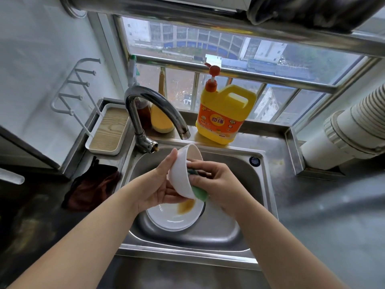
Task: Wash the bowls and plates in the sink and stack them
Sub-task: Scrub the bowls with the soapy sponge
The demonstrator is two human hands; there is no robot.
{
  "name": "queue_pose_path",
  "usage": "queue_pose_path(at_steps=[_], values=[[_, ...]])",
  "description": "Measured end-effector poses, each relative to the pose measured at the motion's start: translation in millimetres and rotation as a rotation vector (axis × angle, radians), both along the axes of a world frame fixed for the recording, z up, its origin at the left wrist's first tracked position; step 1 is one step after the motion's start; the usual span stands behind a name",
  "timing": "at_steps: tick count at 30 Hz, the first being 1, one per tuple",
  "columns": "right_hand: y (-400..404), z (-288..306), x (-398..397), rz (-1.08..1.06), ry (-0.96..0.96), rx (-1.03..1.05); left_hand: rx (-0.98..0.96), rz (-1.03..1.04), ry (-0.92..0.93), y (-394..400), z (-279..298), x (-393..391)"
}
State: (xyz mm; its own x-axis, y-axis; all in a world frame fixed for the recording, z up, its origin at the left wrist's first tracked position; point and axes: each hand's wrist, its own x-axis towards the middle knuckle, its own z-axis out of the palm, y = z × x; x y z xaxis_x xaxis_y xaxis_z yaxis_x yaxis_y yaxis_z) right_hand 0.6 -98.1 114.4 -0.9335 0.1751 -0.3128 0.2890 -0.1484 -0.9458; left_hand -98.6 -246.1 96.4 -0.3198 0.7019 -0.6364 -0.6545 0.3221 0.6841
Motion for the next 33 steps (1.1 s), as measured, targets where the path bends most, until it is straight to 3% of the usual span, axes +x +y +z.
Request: queue_pose_path(at_steps=[3, 7, 13, 17, 22, 28, 33], values=[[0.2, 2.3, 1.0, -0.056, -0.036, -0.193, 0.081, 0.028, 0.089, 0.4, -3.2, 1.2], [-0.6, 5.4, 2.5, -0.067, -0.064, -0.287, 0.143, 0.135, 0.214, -1.6, -4.5, 8.1], [-2.8, -5.1, 8.3, 0.035, 0.059, -0.087, 0.177, 0.135, 0.135, -1.0, -0.9, 9.6], [-5.4, -10.8, 12.1, 0.110, 0.145, 0.129, 0.022, 0.033, 0.035, -2.5, 8.9, 5.3], [-2.4, -17.1, 16.6, 0.035, -0.017, -0.024, -0.085, -0.012, -0.003, -1.1, 5.1, 13.8], [0.4, -5.5, 15.5, -0.051, -0.062, -0.255, 0.117, 0.163, 0.169, -4.2, -9.3, 21.2], [-3.6, -8.5, 19.2, 0.020, 0.010, -0.141, 0.124, 0.172, 0.144, -2.1, 0.5, 23.2]])
